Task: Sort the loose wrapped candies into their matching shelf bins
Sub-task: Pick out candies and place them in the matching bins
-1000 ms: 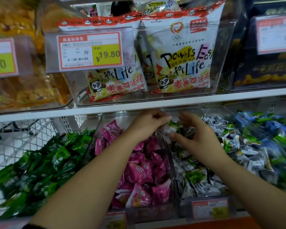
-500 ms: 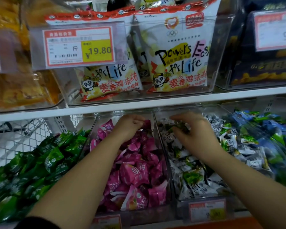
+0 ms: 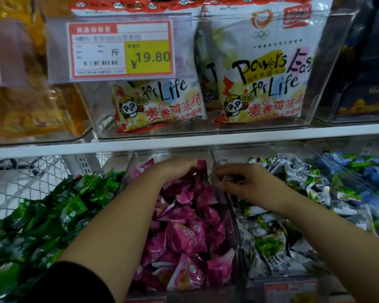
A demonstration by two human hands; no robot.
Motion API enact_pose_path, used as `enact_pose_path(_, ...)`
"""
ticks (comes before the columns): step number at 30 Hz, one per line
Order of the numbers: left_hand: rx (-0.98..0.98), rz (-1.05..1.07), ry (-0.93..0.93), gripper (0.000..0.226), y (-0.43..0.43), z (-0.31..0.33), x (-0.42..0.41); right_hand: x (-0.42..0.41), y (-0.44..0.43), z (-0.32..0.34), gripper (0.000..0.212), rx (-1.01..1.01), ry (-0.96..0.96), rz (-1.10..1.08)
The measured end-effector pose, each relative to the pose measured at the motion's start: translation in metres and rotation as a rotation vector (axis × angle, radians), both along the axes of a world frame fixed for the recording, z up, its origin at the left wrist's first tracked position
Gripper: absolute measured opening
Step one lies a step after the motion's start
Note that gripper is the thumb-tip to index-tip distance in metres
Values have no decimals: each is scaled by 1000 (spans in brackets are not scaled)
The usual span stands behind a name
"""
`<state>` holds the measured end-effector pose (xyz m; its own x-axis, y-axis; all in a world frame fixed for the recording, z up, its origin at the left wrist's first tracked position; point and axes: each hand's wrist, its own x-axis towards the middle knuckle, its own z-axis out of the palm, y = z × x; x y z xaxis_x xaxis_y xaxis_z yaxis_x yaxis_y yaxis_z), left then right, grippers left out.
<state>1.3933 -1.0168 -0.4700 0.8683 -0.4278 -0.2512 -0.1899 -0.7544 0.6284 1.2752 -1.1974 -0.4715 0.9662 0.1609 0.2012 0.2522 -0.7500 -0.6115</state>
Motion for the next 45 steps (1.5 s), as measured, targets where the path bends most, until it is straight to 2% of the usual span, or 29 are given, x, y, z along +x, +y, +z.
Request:
enact_pose_path(3,-66,-49,97,55,-2,2,-3,0,0,-1,36,18,-4,15)
enact_pose_path(7,253,-316,-30,52,-5,3,-17,0,0,-1,34,38,-10,7)
enact_pose_path(12,411,-387,-7,34,3,16,-38,-4,2,1,37,39,-5,1)
enact_pose_path(15,411,-413,37,42,16,25,-50,-6,3,2,38,44,11,-9)
enact_pose_path(24,430,-546,93,30,34,47,-69,-9,4,5,38,9,23,-30)
enact_pose_path(26,410,-535,80,29,36,55,-68,-9,4,5,38,10,23,-33)
enact_pose_path(29,222,-406,-4,27,32,57,-56,-9,5,6,37,9,28,-33)
enact_pose_path(31,116,-279,-165,27,22,48,-42,-10,5,6,35,20,24,-29)
enact_pose_path(34,100,-181,-320,35,4,29,-23,-9,5,6,33,28,21,-22)
enact_pose_path(37,176,-183,-299,43,-9,6,-9,-9,4,6,32,43,25,-25)
enact_pose_path(41,137,-205,-252,29,-14,-12,-5,-8,4,5,30,45,19,-23)
enact_pose_path(45,169,-264,-193,20,-7,-3,-12,-6,4,4,29,61,21,-23)
